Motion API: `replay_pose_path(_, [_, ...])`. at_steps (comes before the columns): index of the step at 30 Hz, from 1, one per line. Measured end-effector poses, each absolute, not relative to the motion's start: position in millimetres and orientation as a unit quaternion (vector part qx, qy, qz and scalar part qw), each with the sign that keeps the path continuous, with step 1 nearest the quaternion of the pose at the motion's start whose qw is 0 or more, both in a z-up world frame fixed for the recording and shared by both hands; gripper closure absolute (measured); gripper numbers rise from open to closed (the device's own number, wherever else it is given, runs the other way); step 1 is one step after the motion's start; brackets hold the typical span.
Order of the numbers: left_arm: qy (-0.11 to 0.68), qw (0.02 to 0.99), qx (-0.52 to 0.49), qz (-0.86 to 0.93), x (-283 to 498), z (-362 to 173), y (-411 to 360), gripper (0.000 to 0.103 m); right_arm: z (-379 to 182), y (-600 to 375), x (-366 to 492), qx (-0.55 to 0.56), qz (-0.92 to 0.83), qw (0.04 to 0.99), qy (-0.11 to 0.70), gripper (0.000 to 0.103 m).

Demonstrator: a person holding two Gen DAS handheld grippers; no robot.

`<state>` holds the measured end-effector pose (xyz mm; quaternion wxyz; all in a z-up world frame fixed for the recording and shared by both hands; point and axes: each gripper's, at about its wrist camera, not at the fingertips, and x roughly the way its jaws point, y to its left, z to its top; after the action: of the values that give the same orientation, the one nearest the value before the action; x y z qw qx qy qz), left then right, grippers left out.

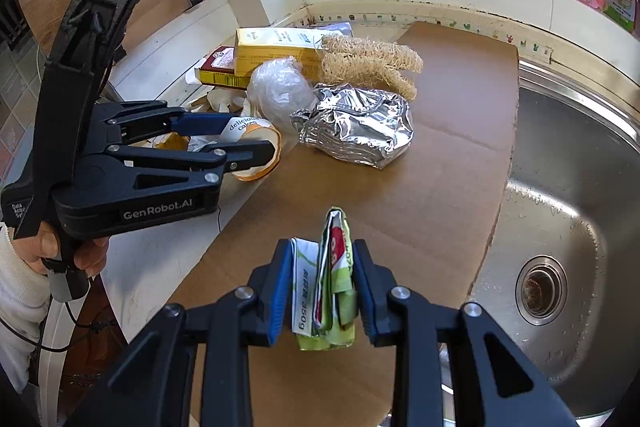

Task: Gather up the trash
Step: 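Grasp the green noodle packet with the right tool while the left grasps the cakes cup, then lower both held items to the bin and open both tools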

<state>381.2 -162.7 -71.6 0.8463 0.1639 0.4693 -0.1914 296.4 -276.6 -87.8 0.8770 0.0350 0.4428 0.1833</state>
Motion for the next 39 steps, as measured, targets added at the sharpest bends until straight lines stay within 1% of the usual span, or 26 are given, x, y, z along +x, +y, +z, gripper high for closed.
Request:
replay_pose_path(1, [0.467, 0.848, 0.164, -0.189, 381, -71, -162, 0.081, -87, -277, 296, 0.036, 0.182, 0.878, 0.442, 0.074])
replay_pose_path(2, [0.469, 0.848, 0.157, -0.192, 381, -70, -161, 0.082, -85, -277, 295, 0.038, 0.182, 0.878, 0.441, 0.074])
replay_pose_path(7, [0.458, 0.857, 0.132, -0.194, 370, -55, -151, 0.082, -73, -276, 286, 0.052, 0.184, 0.880, 0.434, 0.075])
replay_pose_path(11, [0.443, 0.864, 0.130, -0.202, 343, -29, -141, 0.082, -57, -273, 271, 0.067, 0.190, 0.880, 0.429, 0.075])
replay_pose_path(19, [0.415, 0.876, 0.107, -0.220, 251, 34, -95, 0.082, -19, -246, 212, 0.095, 0.224, 0.878, 0.412, 0.076])
replay_pose_path(24, [0.414, 0.876, 0.097, -0.225, 188, 50, -63, 0.082, -10, -217, 167, 0.101, 0.251, 0.869, 0.414, 0.076])
replay_pose_path(30, [0.416, 0.877, 0.084, -0.224, 117, 37, -31, 0.082, -30, -183, 117, 0.098, 0.271, 0.858, 0.425, 0.076])
replay_pose_path(34, [0.425, 0.878, 0.077, -0.206, 86, 7, -14, 0.082, -58, -165, 97, 0.098, 0.269, 0.850, 0.443, 0.076])
replay_pose_path(39, [0.446, 0.874, 0.054, -0.187, 67, -44, 0, 0.082, -109, -151, 87, 0.109, 0.248, 0.842, 0.466, 0.076])
